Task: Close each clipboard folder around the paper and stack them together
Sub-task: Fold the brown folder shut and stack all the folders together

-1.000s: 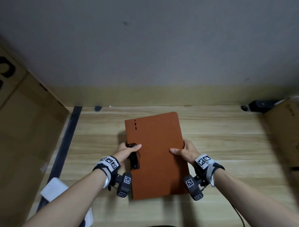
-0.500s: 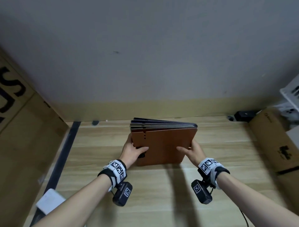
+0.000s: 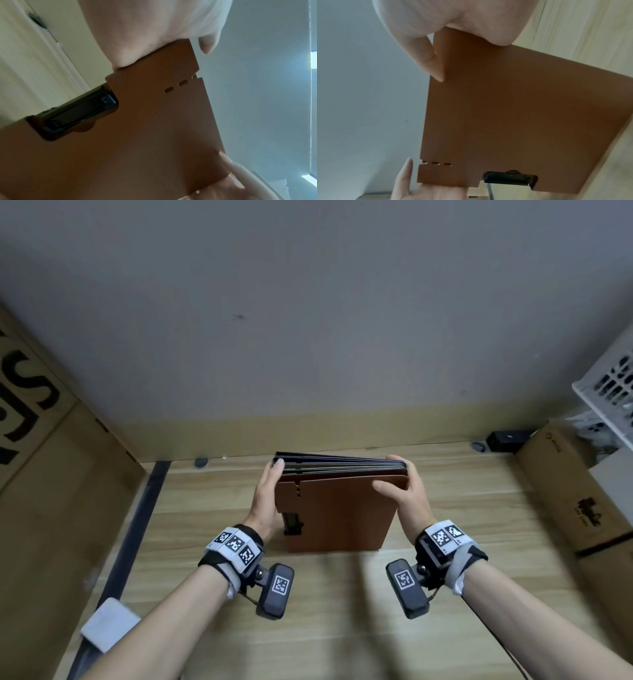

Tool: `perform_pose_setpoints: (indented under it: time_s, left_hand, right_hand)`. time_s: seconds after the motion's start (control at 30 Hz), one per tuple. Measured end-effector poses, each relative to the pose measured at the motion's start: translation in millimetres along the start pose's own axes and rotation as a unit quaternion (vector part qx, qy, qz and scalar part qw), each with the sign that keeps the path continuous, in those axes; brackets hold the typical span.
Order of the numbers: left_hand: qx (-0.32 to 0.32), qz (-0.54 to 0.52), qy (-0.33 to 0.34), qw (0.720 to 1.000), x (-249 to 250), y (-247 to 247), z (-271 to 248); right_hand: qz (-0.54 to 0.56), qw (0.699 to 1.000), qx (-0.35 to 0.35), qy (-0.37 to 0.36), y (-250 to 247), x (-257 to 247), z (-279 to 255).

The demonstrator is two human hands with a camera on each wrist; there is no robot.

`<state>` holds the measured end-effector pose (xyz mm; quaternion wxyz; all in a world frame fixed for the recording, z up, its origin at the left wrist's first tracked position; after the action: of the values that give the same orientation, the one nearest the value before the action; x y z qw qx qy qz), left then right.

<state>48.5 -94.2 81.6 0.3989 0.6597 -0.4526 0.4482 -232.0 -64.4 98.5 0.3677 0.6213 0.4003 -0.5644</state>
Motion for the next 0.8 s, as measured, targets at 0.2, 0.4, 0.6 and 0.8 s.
perform_pose_setpoints:
  time_s: [0.2,0.4,0.6,0.8]
  left_hand:
    - [0.033,-0.006,-0.014,0.999,-1,-4,14]
    - [0.113,0.056,0.048,0.991,38,13,-17]
    - [0.119,0.194,0.208,0.951,65,9,-19]
    - [-0.071,0.493,0.388,0.776,79,53,-41]
  right_hand:
    - [0.014,0.998,0.013,0.062,4,13,9]
    - [-0.037,0.992,0.115,-0.027,-3,-11,14]
    - [-0.075,0.989,0.099,-0.079,-2,-24,12]
    - [-0.071,0.993,0.058,-0.08,-1,-27,15]
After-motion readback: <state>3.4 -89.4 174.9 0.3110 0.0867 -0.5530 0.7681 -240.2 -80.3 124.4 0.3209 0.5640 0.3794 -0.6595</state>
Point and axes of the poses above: each hand's wrist, its own z-axis towards the middle knuckle, its own y-axis out of the palm, x = y × z, the point moved 9 cm from there along z, towards the middle knuckle, and after that the axes turned 13 degrees about x, right-handed, at the moved point
